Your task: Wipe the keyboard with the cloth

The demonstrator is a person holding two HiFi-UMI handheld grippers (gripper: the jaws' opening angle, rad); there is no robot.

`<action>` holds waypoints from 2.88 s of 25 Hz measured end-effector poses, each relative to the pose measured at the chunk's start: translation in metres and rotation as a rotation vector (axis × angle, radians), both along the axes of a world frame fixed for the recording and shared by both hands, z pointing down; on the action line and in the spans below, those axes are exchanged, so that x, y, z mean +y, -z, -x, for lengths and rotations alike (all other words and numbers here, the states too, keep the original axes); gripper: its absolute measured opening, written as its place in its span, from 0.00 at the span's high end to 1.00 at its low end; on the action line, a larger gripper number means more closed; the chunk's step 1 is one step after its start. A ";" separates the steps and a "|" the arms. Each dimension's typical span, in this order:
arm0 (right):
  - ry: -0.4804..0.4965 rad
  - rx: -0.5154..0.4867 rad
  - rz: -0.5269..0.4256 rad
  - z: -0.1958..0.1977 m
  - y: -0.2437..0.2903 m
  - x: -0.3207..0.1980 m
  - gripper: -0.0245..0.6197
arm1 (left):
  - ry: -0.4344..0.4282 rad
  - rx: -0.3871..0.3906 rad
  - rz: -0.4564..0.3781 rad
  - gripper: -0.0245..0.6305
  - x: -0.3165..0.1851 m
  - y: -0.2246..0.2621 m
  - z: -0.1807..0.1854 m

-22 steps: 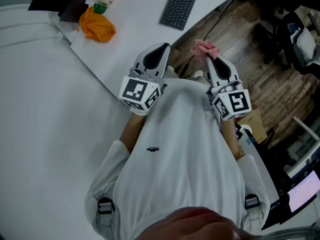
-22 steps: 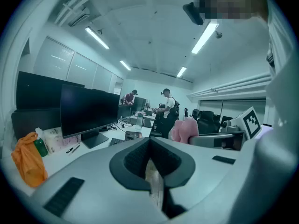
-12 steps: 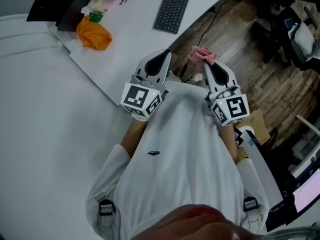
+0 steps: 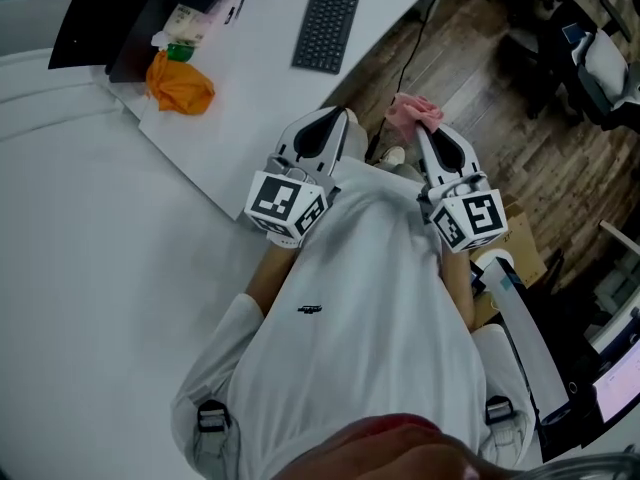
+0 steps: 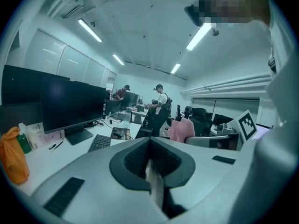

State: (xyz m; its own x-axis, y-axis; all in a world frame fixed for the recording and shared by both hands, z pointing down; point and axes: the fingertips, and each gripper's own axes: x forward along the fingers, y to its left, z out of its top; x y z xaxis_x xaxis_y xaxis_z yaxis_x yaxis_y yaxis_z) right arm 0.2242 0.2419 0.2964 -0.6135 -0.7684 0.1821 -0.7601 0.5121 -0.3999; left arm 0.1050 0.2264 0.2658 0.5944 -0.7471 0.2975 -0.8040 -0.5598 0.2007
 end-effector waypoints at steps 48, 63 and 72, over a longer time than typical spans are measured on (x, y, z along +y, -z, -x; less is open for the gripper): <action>0.158 0.387 -0.005 0.079 -0.048 -0.348 0.91 | 0.007 0.139 0.089 0.93 -0.278 -0.055 0.092; 0.233 0.551 0.068 0.078 -0.135 -0.454 0.92 | 0.089 0.115 0.175 0.93 -0.311 -0.097 0.079; 0.327 0.785 0.102 0.070 -0.193 -0.494 0.91 | 0.146 0.128 0.227 0.93 -0.318 -0.119 0.075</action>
